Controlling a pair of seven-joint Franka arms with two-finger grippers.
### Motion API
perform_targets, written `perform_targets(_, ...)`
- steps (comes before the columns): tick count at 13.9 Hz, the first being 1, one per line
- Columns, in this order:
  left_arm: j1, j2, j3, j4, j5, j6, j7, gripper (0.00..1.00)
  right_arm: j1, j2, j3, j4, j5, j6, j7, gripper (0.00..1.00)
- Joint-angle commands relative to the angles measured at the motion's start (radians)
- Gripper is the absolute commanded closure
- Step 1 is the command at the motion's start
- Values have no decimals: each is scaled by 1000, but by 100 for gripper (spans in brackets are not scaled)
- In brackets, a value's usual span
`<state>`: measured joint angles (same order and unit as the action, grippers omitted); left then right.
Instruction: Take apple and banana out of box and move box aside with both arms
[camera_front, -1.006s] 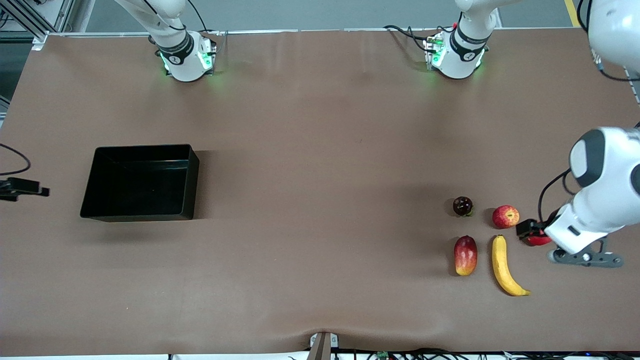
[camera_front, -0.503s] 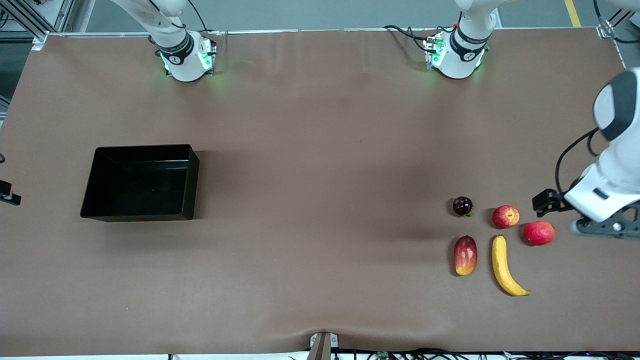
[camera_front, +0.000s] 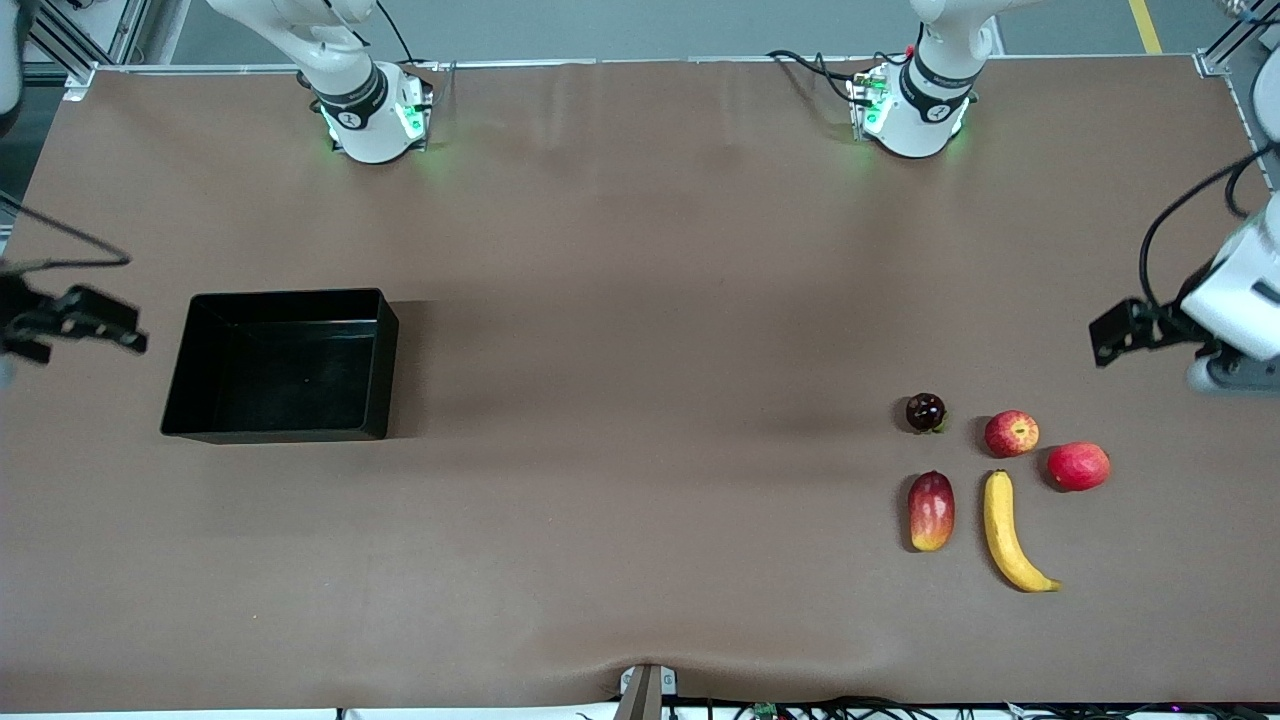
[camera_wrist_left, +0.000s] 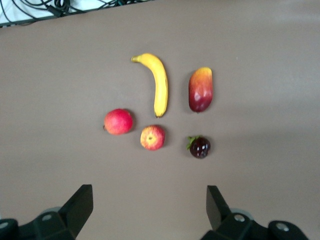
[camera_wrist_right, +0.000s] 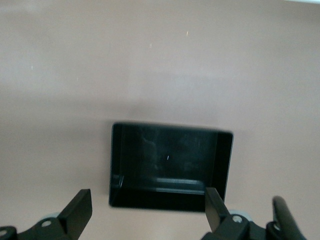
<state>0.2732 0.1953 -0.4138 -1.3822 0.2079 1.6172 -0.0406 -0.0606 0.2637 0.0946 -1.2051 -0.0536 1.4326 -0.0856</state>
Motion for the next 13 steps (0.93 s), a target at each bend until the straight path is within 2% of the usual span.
perform_targets(1,1,-79,-5,-17,-30,-77,-8,0,8,-209,-1,-300,-20,72,20,0)
perform_targets(3,8,-109,1,-20,-111,-80,-5,0,-2,-389,-12,-577,-8,238,15,0)
perform_targets(4,-3,-143,16,-41,-128,-83,-11,0,-7,-456,-27,-676,10,306,10,0)
perform_targets(5,-29,-170,24,-69,-128,-88,-13,0,1,-474,-29,-697,14,319,10,0)
perform_targets(6,-84,-189,89,-84,-136,-106,-12,0,4,-462,-26,-656,15,316,12,0)
perform_targets(8,-252,-214,258,-119,-139,-125,-12,0,10,-372,-24,-508,15,274,7,0)
perform_targets(11,-337,-275,319,-179,-142,-125,-15,0,10,-230,-24,-268,11,131,6,0)
perform_targets(13,-354,-307,323,-213,-143,-125,-15,0,10,-179,-26,-187,9,91,6,0)
